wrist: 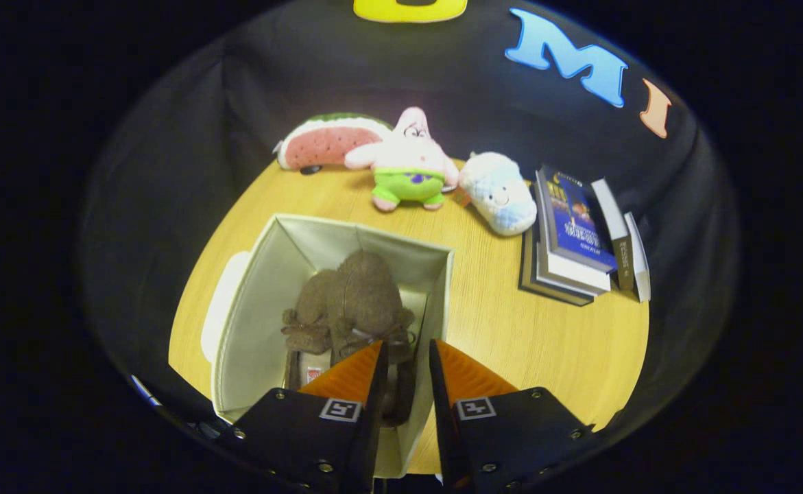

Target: Open the storage box then place both shoes into the box .Put the left shoe in first, then the right shoe, with the right side of both shoes facing outward in a uniform manner.

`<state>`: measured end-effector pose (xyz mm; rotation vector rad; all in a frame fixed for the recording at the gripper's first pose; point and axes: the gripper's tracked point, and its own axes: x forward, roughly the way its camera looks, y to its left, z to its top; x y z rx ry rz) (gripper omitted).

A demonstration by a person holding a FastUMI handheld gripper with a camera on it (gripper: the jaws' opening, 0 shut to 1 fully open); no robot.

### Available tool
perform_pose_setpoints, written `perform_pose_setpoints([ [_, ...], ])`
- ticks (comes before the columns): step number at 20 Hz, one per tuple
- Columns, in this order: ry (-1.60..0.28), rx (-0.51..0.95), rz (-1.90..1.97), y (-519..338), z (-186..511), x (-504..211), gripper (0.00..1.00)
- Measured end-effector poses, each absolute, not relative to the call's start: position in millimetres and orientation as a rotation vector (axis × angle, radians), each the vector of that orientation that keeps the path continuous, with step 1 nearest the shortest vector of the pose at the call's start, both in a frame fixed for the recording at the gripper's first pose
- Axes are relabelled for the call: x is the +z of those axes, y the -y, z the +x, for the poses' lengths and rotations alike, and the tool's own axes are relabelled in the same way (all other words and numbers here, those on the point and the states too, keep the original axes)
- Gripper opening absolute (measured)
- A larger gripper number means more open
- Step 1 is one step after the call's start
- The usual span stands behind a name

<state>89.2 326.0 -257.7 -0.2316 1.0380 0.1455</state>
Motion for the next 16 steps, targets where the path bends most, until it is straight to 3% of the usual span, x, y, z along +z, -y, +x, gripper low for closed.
perform_pose_setpoints([
  [1, -0.996, 0.150, -0.229, -321, 94, -244, 0.42],
  [11, -0.373, 0.010, -0.161, -202, 117, -73, 0.41],
  [16, -0.219, -0.039, -0.112, -155, 100, -20, 0.41],
])
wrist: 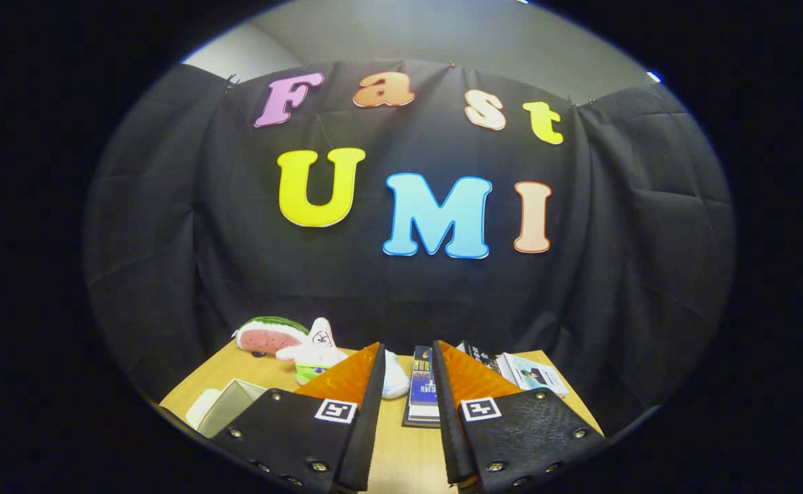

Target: Open the storage box then place both shoes into the box .Put the left shoe in first, then the right shoe, with the right side of both shoes facing outward in a uniform manner.

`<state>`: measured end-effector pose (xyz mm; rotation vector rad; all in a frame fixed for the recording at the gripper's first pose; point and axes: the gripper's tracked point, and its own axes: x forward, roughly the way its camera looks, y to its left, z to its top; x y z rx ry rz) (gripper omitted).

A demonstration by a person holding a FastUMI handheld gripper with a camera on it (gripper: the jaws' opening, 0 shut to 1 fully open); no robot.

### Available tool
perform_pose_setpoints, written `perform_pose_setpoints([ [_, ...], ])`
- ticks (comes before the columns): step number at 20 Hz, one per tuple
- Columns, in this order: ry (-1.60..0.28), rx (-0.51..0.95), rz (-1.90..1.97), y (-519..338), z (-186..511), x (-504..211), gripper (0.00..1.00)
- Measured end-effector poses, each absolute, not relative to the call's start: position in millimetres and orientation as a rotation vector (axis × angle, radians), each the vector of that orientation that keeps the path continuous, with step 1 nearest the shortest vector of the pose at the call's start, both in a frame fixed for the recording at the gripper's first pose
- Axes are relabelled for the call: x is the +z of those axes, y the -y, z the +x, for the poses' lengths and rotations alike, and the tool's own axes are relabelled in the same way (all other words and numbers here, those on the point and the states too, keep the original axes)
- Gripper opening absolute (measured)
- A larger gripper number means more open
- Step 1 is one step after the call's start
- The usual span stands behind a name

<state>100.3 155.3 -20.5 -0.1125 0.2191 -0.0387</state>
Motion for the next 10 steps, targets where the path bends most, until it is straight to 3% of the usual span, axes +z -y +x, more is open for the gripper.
perform_pose_setpoints([
  [6, -0.131, 0.036, -0.120, -136, 86, -6, 0.42],
  [9, -0.050, 0.107, -0.111, -134, 81, -13, 0.96],
  [10, -0.021, 0.145, -0.104, -137, 69, -15, 0.96],
])
